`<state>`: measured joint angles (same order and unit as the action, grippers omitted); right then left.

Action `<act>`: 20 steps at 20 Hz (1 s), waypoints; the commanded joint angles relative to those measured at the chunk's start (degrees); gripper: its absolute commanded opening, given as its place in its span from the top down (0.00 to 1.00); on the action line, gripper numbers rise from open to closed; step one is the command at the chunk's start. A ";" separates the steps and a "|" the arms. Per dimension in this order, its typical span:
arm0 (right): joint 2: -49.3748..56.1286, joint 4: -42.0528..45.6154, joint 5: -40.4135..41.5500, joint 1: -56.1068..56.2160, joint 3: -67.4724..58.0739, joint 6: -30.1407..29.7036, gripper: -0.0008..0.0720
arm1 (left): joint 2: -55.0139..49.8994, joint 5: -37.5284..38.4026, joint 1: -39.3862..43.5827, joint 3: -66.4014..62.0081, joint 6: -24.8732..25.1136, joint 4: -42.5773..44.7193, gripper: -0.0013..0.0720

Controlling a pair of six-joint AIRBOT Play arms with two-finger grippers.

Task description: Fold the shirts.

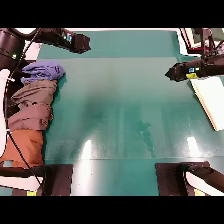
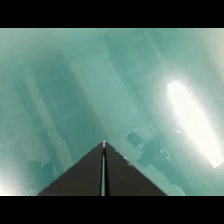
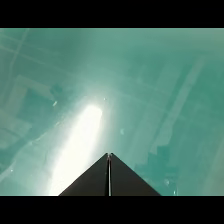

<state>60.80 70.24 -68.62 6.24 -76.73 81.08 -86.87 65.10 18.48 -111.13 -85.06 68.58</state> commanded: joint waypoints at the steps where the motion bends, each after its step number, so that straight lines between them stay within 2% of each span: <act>1: -0.02 -0.11 1.14 0.11 -0.04 0.09 0.96 | -0.02 -0.22 -0.02 0.00 0.00 0.02 0.95; 11: -0.02 -0.07 1.16 0.11 -0.04 0.07 0.96 | -0.02 -0.35 0.00 0.00 -0.02 -0.04 0.95; 14: -0.02 -0.04 1.18 0.11 -0.04 0.07 0.96 | -0.11 -7.76 -0.22 0.00 1.25 1.86 0.93; 15: -0.02 -0.07 1.22 0.11 -0.04 0.07 0.96 | -0.11 -10.29 -0.50 0.00 2.99 5.99 0.49; 16: -0.02 -0.07 1.20 0.11 -0.04 0.07 0.96 | -0.28 -11.89 -0.74 0.00 1.86 11.87 0.17; 18: -0.02 0.02 1.18 0.11 -0.04 0.07 0.96 | -1.42 -11.93 -2.38 0.02 -2.08 26.62 0.15; 20: -0.02 0.00 1.18 0.11 -0.04 0.07 0.96 | -4.26 -9.46 -6.54 0.02 -5.55 33.22 0.15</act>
<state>60.80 70.17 -67.42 6.28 -76.71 81.14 -88.88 55.61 15.29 -111.13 -86.54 88.14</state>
